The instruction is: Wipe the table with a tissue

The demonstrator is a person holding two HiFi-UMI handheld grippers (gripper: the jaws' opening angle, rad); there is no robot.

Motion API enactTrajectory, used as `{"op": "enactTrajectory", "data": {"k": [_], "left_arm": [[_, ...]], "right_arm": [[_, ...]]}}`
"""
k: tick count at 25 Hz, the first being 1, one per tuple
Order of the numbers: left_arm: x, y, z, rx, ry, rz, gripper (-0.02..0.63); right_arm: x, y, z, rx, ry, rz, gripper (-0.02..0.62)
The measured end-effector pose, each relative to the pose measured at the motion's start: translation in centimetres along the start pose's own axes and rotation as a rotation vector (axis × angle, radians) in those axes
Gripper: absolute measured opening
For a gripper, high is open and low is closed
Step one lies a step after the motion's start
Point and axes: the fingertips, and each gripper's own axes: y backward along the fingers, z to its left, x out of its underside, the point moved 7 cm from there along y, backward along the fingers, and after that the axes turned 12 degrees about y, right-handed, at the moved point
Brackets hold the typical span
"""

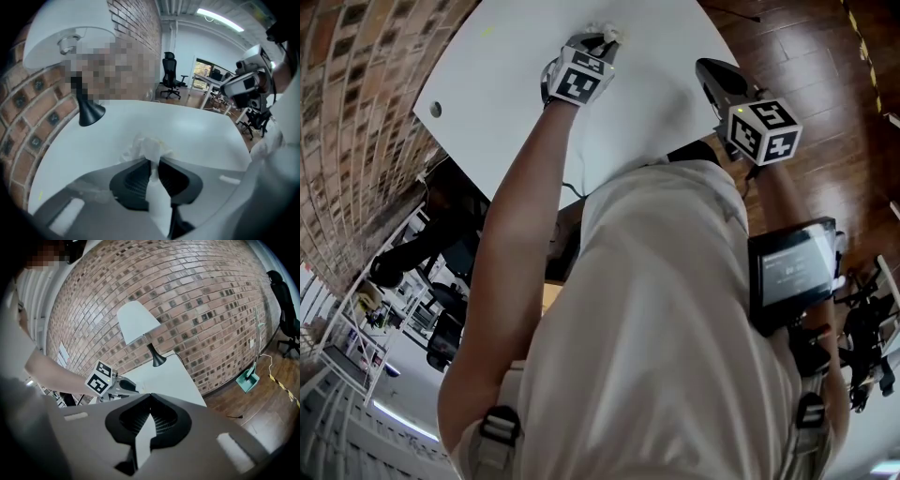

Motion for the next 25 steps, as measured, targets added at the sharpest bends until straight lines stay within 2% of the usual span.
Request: {"op": "enactTrajectory", "data": {"k": [3, 6, 8, 11, 13, 14, 22, 25], "left_arm": [[0.4, -0.3, -2.1, 0.071, -0.081, 0.043, 0.058], [1.6, 0.1, -3.8, 0.108, -0.067, 0.058, 0.058], [2.7, 1.7, -3.3, 0.077, 0.02, -0.01, 0.06], [5.0, 5.1, -0.3, -0.067, 0.226, -0.162, 0.061], [6.4, 6.4, 1.4, -0.148, 0.321, -0.196, 0.063], [6.9, 6.7, 1.7, -0.165, 0.339, -0.197, 0.063], [8.0, 5.1, -2.6, -0.08, 0.268, -0.158, 0.063], [7.1, 3.6, -2.8, -0.092, 0.222, -0.136, 0.063]], "right_arm": [[0.0, 0.0, 0.0, -0.007, 0.004, -0.002, 0.008], [-0.3, -0.2, 0.1, -0.015, 0.01, -0.008, 0.008], [-0.7, -0.3, 0.3, -0.018, 0.015, -0.013, 0.008], [-1.0, -0.5, 0.4, -0.02, 0.018, -0.014, 0.008], [-0.8, -0.4, 0.0, -0.018, 0.014, -0.007, 0.008], [-0.7, -0.3, -0.3, -0.018, 0.012, -0.005, 0.008], [-0.2, -0.3, -0.1, -0.027, 0.008, 0.001, 0.008], [-0.1, 0.0, -0.1, -0.021, 0.009, 0.002, 0.008]]}}
